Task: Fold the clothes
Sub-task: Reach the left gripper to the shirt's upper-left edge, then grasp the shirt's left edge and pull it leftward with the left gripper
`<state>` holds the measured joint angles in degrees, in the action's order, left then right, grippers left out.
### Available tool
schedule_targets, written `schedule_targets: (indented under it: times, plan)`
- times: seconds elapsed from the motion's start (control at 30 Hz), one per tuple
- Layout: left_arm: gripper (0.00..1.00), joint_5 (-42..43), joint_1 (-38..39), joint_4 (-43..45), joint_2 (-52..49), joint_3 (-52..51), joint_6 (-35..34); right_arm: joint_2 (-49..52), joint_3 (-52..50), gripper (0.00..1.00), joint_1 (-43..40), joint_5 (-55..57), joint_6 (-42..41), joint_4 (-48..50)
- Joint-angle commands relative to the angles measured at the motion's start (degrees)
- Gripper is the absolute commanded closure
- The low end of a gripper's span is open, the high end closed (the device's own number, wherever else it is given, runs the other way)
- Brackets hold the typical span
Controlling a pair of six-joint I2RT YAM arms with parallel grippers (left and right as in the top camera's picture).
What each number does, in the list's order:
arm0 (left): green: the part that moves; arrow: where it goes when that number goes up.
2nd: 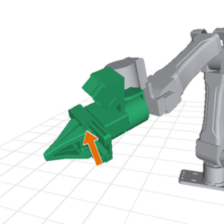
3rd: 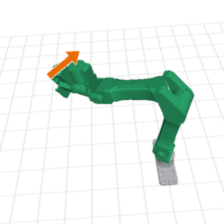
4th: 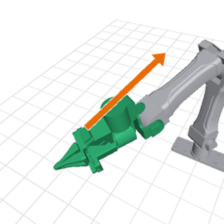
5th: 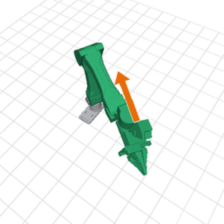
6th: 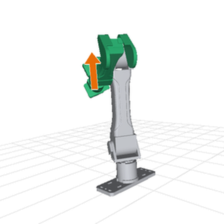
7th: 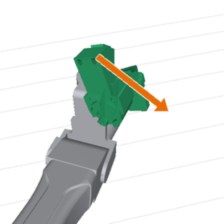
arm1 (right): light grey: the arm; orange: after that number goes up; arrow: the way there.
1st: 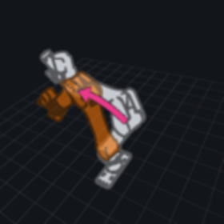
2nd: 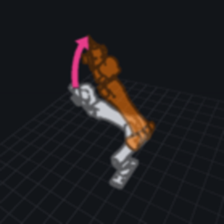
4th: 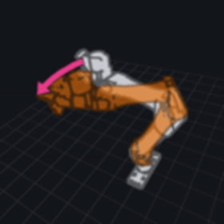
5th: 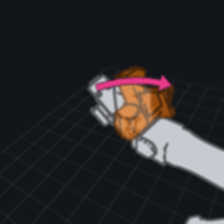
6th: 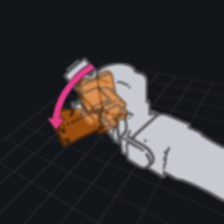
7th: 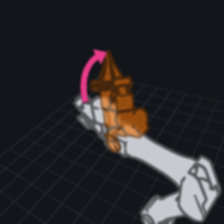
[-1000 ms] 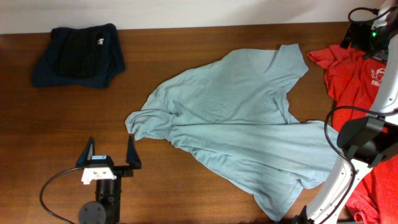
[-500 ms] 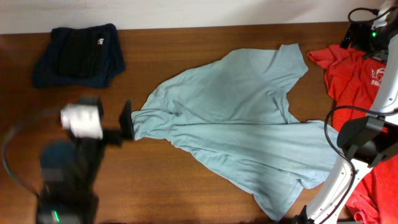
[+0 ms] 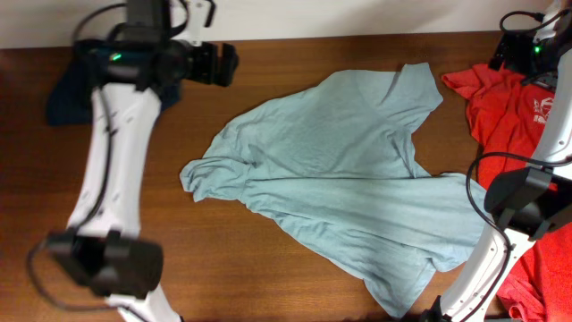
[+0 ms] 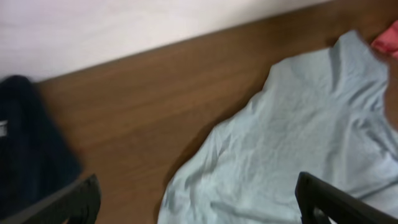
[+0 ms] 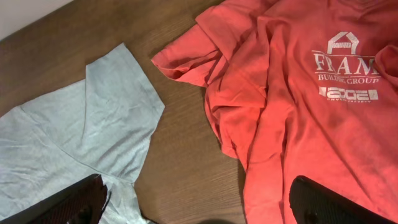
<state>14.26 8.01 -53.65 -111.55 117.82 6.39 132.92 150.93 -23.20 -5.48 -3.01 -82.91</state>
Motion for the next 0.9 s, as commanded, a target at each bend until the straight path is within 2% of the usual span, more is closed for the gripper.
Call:
schedule_targets:
  times: [0.0,0.07,0.17,0.2,0.27,0.3,0.37,0.87]
  plan:
    - [0.01,1.5,0.4,1.4,-5.9,1.4,1.0,-0.5,0.4,0.01,0.3,0.1,-0.5,0.0]
    - [0.04,2.0,0.5,1.1,-8.4,1.4,1.0,-0.5,0.4,0.01,0.3,0.1,-0.5,0.0]
    - [0.48,2.3,0.9,-0.4,-11.2,1.4,1.0,-0.5,0.4,0.01,0.3,0.1,-0.5,0.0]
    - [0.57,2.3,1.0,-0.7,-12.1,1.4,1.0,-0.5,0.4,0.01,0.3,0.1,-0.5,0.0]
    - [0.59,2.3,1.4,-1.2,-13.9,1.4,1.0,-0.5,0.4,0.01,0.3,0.1,-0.5,0.0]
    - [0.67,2.3,1.7,-1.4,-15.1,1.4,1.0,-0.5,0.4,0.01,0.3,0.1,-0.5,0.0]
    - [0.98,2.3,2.4,-1.6,-16.6,1.4,1.0,-0.5,0.4,0.01,0.3,0.1,-0.5,0.0]
    - [1.0,-4.7,6.1,-1.3,-25.4,1.4,1.0,-0.5,0.4,0.01,0.3,0.1,-0.5,0.0]
